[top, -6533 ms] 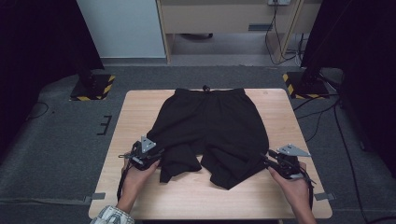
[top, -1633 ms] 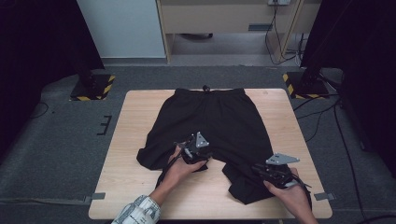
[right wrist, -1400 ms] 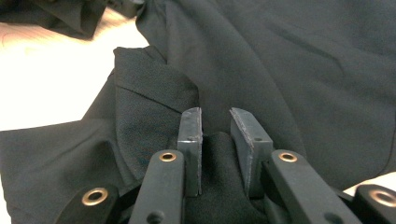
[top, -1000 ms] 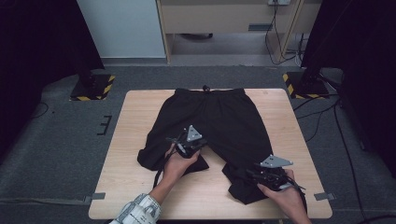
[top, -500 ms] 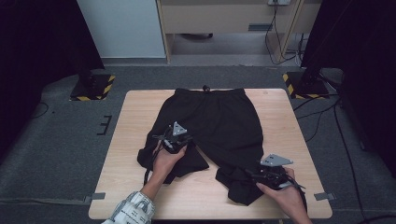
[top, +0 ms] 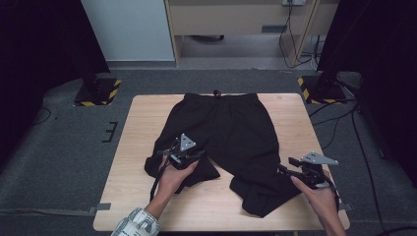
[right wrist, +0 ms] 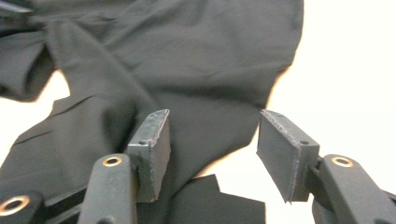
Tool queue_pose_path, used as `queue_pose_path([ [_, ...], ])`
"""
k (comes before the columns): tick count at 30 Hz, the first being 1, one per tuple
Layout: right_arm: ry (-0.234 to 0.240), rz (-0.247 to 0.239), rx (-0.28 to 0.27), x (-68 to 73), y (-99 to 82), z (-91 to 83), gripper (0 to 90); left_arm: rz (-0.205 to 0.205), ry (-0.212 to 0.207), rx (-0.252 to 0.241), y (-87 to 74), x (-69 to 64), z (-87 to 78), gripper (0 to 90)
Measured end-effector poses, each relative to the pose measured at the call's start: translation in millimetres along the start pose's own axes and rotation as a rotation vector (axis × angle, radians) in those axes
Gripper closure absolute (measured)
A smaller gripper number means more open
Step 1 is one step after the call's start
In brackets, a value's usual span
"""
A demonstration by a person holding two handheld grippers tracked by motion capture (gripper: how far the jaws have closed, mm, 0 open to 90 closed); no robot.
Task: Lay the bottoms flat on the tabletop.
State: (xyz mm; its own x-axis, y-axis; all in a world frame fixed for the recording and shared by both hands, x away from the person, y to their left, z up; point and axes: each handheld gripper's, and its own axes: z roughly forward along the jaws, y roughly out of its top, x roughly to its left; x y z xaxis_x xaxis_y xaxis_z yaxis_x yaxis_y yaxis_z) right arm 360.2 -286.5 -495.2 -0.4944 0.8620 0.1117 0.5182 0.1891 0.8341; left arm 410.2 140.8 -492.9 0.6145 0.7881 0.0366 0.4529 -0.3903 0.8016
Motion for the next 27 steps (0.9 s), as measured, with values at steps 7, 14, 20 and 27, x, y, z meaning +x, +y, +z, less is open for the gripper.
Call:
queue_pose_path([
  [7, -0.082, -0.045, 0.112, -7.2, 2.4, 32.8, 54.8, -0.035, 0.013, 0.018, -12.9, -1.3, -8.5, 52.0],
  [14, -0.085, -0.04, 0.21, -1.3, 3.6, 63.8, 55.6, -0.027, 0.026, 0.022, -19.5, -7.9, -17.7, 51.6],
  [20, -0.062, -0.024, 0.222, -4.1, 5.6, 64.4, 87.7, -0.025, 0.021, 0.007, -16.7, -9.8, -21.4, 52.3],
  [27, -0.03, 0.009, 0.087, -2.4, 35.1, 35.9, 88.4, -0.022, -0.014, -0.011, -2.6, -10.9, -18.9, 53.7],
])
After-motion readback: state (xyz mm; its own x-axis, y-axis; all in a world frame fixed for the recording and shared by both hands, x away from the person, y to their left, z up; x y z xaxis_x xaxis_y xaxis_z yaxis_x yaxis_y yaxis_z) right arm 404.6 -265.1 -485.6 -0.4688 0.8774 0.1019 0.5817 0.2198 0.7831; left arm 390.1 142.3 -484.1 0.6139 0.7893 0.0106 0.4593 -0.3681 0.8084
